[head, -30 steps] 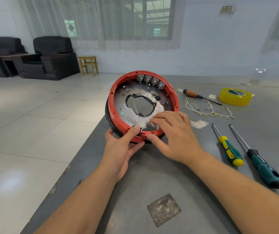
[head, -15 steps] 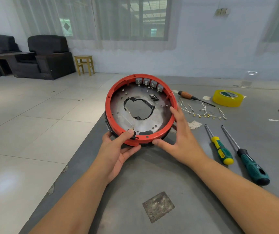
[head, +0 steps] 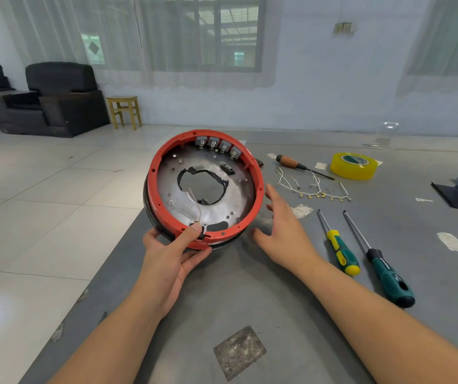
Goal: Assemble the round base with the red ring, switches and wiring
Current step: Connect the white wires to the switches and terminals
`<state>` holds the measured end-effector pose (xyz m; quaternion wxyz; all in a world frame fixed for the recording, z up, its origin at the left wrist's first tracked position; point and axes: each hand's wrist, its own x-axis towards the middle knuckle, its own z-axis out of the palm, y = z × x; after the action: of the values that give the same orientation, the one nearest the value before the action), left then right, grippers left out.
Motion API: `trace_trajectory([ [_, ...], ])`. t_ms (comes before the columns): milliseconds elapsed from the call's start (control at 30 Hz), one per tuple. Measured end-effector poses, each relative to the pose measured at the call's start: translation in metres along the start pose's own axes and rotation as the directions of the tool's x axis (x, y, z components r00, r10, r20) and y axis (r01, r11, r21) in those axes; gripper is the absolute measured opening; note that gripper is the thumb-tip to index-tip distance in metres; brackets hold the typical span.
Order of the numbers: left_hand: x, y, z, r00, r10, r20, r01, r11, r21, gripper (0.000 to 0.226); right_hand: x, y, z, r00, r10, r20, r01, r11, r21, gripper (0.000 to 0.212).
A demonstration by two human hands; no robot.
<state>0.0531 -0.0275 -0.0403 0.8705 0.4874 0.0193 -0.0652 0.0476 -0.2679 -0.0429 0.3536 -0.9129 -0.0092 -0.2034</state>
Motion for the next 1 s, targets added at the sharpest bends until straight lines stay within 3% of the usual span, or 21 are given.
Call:
trace_trajectory([
  [100,-0.001,0.0,0.003,1.0,-0.007,-0.027,0.007,1.0,0.018,0.07,0.022,0.002,-0.013,0.994,0.107,-0.01,-0.107,0.979,-0.175,0.06],
  [233,-0.001,0.0,0.007,0.999,-0.01,-0.051,0.014,0.998,0.064,0.073,0.058,0.015,-0.043,0.949,0.303,0.092,-0.245,0.888,-0.389,0.051],
  [333,0.0,-0.002,0.008,0.998,-0.01,-0.069,0.02,0.99,0.14,0.069,0.072,0.024,-0.051,0.926,0.368,0.083,-0.285,0.827,-0.484,0.04],
  [400,0.001,-0.003,0.009,0.996,-0.016,-0.084,0.031,0.983,0.181,0.075,0.069,0.019,-0.041,0.946,0.321,0.053,-0.286,0.897,-0.337,0.032],
  [500,0.001,-0.004,0.008,0.995,-0.027,-0.095,0.048,0.974,0.222,0.107,0.055,-0.002,-0.016,0.951,0.299,0.082,-0.307,0.946,0.105,0.057],
  [567,-0.001,-0.001,0.007,0.996,-0.022,-0.085,0.045,0.958,0.282,0.099,0.044,-0.011,-0.002,0.955,0.265,0.134,-0.292,0.923,0.249,0.066],
  [633,-0.004,0.004,0.008,0.996,-0.018,-0.082,0.047,0.933,0.357,0.09,0.04,-0.008,0.011,0.955,0.274,0.111,-0.296,0.891,0.344,0.051],
  [700,-0.005,0.009,0.006,0.995,0.042,-0.091,0.012,0.847,0.531,0.102,0.039,-0.005,0.019,0.954,0.295,0.054,-0.293,0.877,0.382,0.039],
  [800,-0.005,0.01,0.003,0.971,0.192,-0.144,0.031,0.495,0.868,0.117,0.035,-0.007,0.021,0.948,0.316,0.036,-0.303,0.864,0.401,0.034],
  [867,-0.01,0.011,0.005,0.962,0.222,-0.158,0.077,0.333,0.94,0.118,0.032,-0.009,0.022,0.946,0.322,0.036,-0.311,0.87,0.382,0.028],
  [1000,-0.012,0.009,0.003,0.962,0.211,-0.174,0.132,0.196,0.972,0.108,0.028,-0.013,0.023,0.948,0.318,0.005,-0.301,0.892,0.338,0.038],
])
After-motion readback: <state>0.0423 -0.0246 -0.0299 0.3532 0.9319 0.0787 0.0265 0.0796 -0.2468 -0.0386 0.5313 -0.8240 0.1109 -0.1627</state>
